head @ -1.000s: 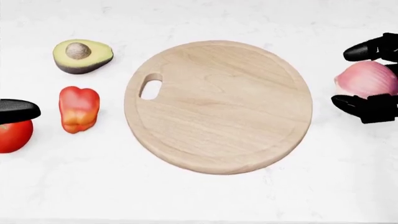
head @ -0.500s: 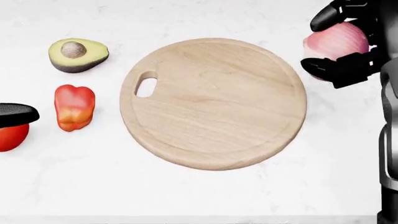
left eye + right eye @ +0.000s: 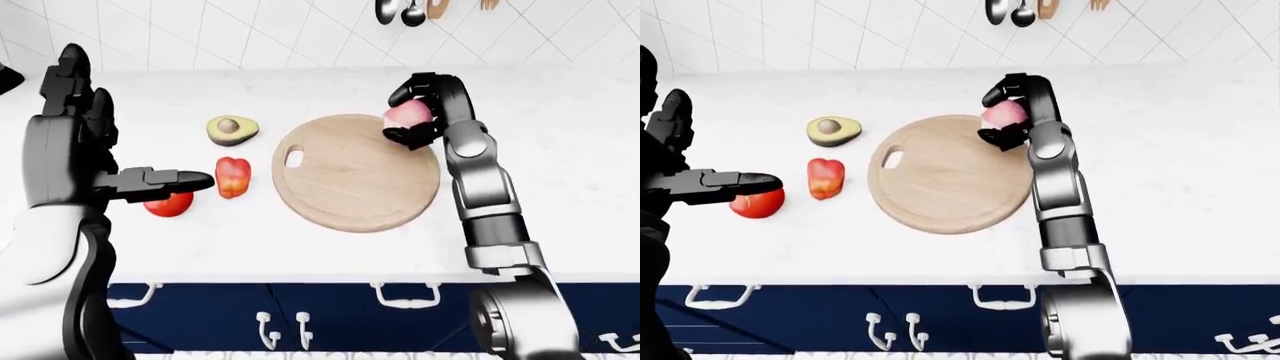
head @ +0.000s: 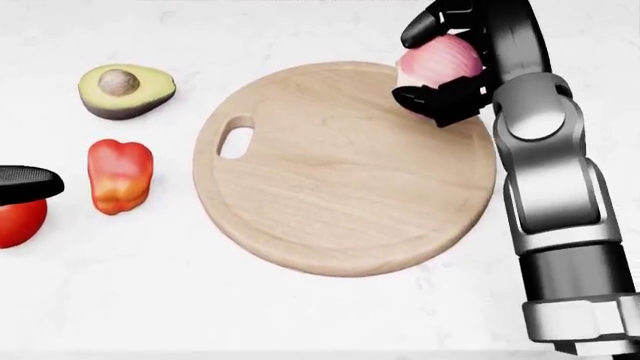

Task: Place the avocado, onion, tomato and bell pepper on the cutting board.

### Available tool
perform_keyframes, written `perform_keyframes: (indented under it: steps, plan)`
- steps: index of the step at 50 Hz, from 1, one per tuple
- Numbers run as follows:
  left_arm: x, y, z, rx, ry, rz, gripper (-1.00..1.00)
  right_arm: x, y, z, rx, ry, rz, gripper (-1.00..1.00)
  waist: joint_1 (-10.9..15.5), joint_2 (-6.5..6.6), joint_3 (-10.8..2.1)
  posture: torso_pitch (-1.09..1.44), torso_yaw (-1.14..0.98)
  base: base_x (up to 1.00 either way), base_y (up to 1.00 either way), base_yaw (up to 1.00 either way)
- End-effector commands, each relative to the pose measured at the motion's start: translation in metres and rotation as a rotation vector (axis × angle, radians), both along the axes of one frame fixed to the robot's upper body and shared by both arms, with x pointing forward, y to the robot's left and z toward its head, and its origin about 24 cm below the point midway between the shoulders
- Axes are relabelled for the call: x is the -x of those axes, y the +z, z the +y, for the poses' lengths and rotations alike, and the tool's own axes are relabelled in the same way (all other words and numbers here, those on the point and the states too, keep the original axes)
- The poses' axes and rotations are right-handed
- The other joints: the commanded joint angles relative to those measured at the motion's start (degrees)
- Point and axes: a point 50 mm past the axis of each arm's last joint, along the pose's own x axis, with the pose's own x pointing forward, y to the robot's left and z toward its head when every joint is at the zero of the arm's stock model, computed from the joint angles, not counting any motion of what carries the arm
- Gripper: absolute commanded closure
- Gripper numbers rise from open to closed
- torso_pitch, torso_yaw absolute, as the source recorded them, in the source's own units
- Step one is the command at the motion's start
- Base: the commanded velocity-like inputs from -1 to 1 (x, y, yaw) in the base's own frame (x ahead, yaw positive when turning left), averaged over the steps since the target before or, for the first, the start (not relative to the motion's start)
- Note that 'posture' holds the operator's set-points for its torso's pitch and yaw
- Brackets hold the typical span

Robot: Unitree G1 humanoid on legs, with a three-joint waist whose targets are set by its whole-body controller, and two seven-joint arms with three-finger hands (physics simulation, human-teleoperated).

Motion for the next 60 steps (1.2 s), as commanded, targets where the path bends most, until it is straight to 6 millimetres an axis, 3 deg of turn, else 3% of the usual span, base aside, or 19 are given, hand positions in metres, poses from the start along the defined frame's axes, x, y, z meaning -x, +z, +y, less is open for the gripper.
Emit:
perform_keyframes:
  steps: [1,14,22,31,39,49,60]
  plan:
    - [0.006,0.013,0.000,-0.028,0.009,-0.078,-1.00,0.003,0.029,0.003,0.008,0.013,-0.122,0.45,-0.03,0.10,-1.62,0.00,0.00,0.00,0.00,0.00]
    - [0.007,0.011,0.001,-0.026,0.013,-0.072,-1.00,0.005,0.021,0.006,0.006,0.033,-0.105,0.02,-0.03,0.00,-1.45,0.00,0.00,0.00,0.00,0.00]
    - [0.008,0.011,0.002,-0.027,0.013,-0.072,-1.00,0.007,0.017,0.004,0.008,0.032,-0.096,-0.47,0.01,-0.03,-1.35,0.00,0.00,0.00,0.00,0.00]
    - [0.008,0.013,0.002,-0.029,0.016,-0.074,-1.00,0.008,0.014,0.003,0.011,0.036,-0.086,-0.64,0.05,-0.09,-1.40,0.00,0.00,0.00,0.00,0.00]
    - [0.005,0.015,0.000,-0.029,0.012,-0.079,-1.00,0.010,0.016,0.003,0.015,0.036,-0.086,-1.00,0.11,-0.09,-1.40,0.00,0.00,0.00,0.00,0.00]
    - [0.004,0.019,0.001,-0.014,0.011,-0.078,-1.00,0.028,0.024,-0.006,-0.036,-0.011,-0.142,-1.00,0.27,-0.18,-1.39,0.00,0.00,0.00,0.00,0.00]
    - [-0.003,0.027,0.003,-0.033,0.012,-0.050,-1.00,0.082,0.052,-0.008,-0.091,-0.054,-0.246,-1.00,0.42,-0.42,-1.30,0.00,0.00,0.00,0.00,0.00]
